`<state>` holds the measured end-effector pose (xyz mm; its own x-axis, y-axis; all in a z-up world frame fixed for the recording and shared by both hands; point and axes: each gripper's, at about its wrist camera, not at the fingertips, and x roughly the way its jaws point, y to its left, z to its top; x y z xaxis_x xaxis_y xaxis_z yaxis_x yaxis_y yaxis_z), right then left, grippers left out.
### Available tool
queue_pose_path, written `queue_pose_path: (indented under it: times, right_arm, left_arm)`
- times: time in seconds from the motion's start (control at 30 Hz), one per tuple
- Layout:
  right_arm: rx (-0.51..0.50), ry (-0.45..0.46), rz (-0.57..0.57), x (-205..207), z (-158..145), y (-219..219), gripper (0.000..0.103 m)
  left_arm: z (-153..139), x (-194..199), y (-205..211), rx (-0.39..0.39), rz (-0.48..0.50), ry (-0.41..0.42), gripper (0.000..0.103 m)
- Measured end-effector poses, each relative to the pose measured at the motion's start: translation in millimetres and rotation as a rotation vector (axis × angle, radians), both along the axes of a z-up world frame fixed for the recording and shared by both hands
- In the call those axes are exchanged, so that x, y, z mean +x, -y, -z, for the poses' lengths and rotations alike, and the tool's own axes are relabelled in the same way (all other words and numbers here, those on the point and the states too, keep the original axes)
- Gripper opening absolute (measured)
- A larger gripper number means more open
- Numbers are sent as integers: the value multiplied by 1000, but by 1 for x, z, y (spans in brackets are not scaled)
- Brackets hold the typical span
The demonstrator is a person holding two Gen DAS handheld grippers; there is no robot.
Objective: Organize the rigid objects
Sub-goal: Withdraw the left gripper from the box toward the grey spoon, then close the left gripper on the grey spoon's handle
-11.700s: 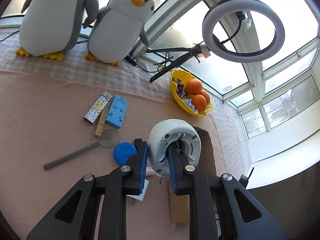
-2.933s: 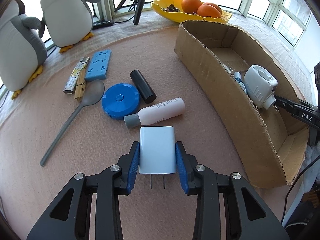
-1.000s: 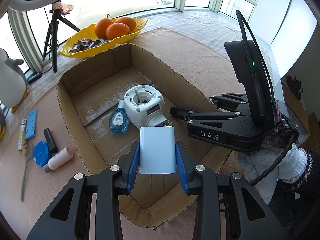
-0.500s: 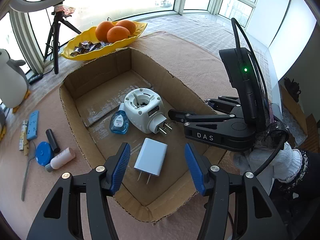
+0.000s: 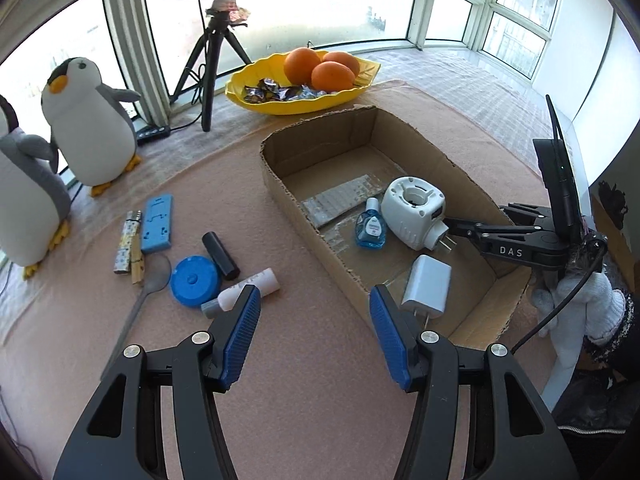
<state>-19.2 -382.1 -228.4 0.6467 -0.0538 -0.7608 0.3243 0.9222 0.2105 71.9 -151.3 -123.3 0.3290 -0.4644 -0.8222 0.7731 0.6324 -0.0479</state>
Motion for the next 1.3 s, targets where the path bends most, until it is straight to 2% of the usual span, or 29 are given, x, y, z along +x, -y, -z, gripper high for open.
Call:
queue_pose_path:
  times: [0.2, 0.4, 0.57, 0.67, 0.87, 1.13, 1.3]
  right_arm:
    - [-2, -5, 1, 0, 0, 0, 41]
    - [-9, -14, 2, 2, 0, 0, 41]
    - [-13, -20, 8, 4, 0, -1, 41]
    - [-15, -24, 10, 3, 0, -1, 41]
    - [-15, -26, 16, 4, -1, 0, 41]
    - [-12, -25, 21, 3, 0, 0, 41]
    - [-11, -24, 19, 3, 0, 1, 43]
  left_arm:
    - [13, 44, -41, 69, -88, -1, 56]
    - [30, 80, -69, 151, -126, -1, 56]
    - [49, 109, -78, 174, -151, -67, 56]
    - [60, 119, -75, 198, -140, -78, 51]
    - [73, 129, -64, 241, -89, -87, 50]
    - [78, 138, -57, 232, -70, -117, 29]
    - [78, 133, -52, 229, -50, -109, 11]
